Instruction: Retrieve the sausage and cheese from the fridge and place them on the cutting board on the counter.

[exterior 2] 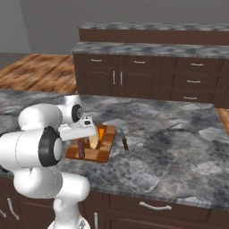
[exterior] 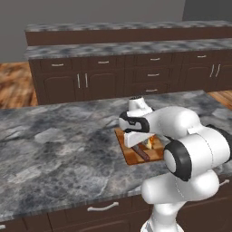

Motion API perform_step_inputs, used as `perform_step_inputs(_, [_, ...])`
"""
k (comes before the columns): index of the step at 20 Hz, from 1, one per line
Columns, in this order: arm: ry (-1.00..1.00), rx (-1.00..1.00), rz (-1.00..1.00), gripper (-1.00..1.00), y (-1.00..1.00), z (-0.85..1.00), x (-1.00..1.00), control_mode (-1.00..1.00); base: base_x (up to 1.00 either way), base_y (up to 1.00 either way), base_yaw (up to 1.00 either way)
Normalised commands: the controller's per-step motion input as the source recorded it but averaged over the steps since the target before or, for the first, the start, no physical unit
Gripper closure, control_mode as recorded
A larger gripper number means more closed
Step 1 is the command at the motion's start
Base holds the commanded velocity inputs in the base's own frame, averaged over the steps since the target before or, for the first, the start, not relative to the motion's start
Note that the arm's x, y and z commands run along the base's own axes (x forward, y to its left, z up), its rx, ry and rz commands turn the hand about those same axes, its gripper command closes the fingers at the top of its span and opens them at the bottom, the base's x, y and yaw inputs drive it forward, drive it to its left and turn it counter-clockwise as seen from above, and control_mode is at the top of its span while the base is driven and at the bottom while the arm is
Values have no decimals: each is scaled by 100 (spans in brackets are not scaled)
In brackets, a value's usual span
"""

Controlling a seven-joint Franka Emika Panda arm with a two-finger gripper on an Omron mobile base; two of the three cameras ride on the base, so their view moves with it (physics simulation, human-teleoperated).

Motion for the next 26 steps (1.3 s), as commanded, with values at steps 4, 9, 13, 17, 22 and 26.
perform_step_inputs(4, [-10,0,17,-100,1,14,0,-100,0,0,0])
perform_step_inputs(9, [-20,0,20,-100,0,74,-22,-100,0,0,0])
perform_step_inputs(13, [-6,3,26,-100,-20,96,-92,-100,0,0,0])
perform_step_inputs(17, [-11,8,27,-100,-34,99,-94,-100,0,0,0])
perform_step_inputs(22, [-24,8,32,-100,-30,93,-86,-100,0,0,0])
perform_step_inputs(26, [-32,15,26,-100,-16,59,-74,-100,0,0,0])
